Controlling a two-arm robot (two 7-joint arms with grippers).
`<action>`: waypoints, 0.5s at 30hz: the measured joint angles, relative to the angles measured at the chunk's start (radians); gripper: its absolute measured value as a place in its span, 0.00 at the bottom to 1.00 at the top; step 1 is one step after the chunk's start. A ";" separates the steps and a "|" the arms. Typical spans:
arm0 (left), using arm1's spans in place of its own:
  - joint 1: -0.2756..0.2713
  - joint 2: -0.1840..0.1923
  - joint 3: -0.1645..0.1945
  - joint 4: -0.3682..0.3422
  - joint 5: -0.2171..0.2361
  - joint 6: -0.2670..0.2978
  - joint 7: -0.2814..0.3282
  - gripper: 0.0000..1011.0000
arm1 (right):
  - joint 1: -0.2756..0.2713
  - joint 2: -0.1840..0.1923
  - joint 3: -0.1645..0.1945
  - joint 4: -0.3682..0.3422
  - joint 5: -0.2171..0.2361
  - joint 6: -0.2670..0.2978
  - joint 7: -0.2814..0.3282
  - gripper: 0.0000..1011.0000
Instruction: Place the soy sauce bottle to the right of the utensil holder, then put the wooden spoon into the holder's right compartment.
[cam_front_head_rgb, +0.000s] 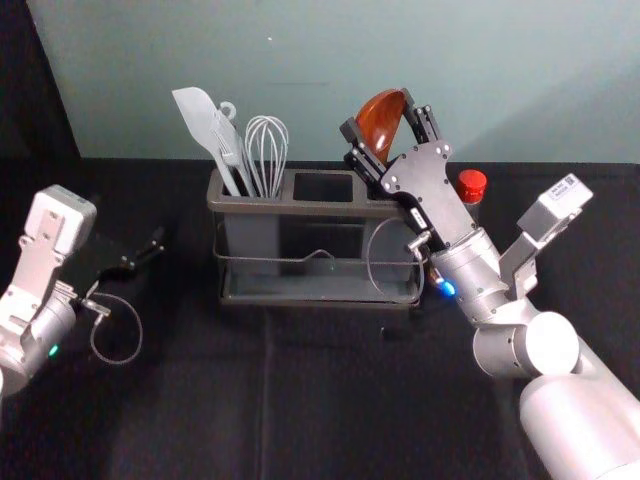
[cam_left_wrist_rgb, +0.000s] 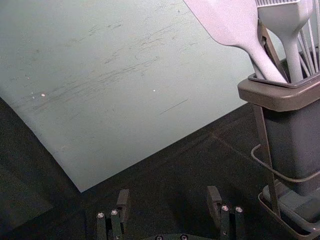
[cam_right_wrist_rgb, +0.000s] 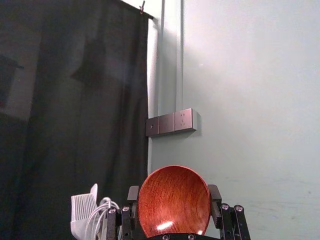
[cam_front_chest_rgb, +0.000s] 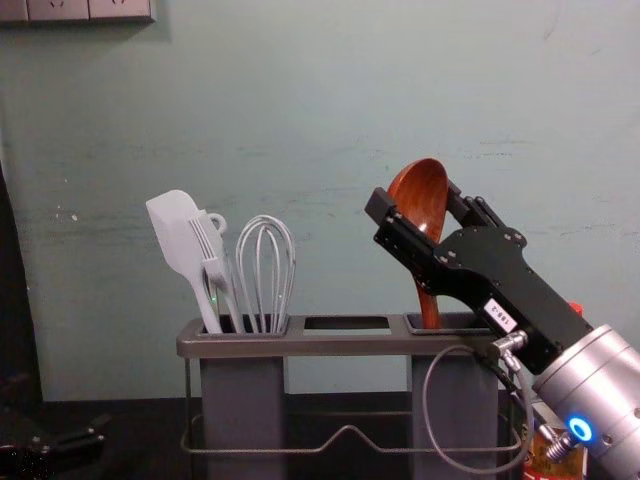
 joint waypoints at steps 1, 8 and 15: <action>0.000 0.000 0.000 0.000 0.000 0.000 0.000 0.99 | 0.000 0.000 0.000 0.000 0.000 0.000 0.000 0.83; 0.000 0.000 0.000 0.000 0.000 0.000 0.000 0.99 | 0.001 -0.001 0.000 0.002 -0.001 0.004 -0.001 0.83; 0.000 0.000 0.000 0.000 0.000 0.000 0.000 0.99 | 0.003 0.000 -0.001 0.003 0.001 0.009 0.000 0.83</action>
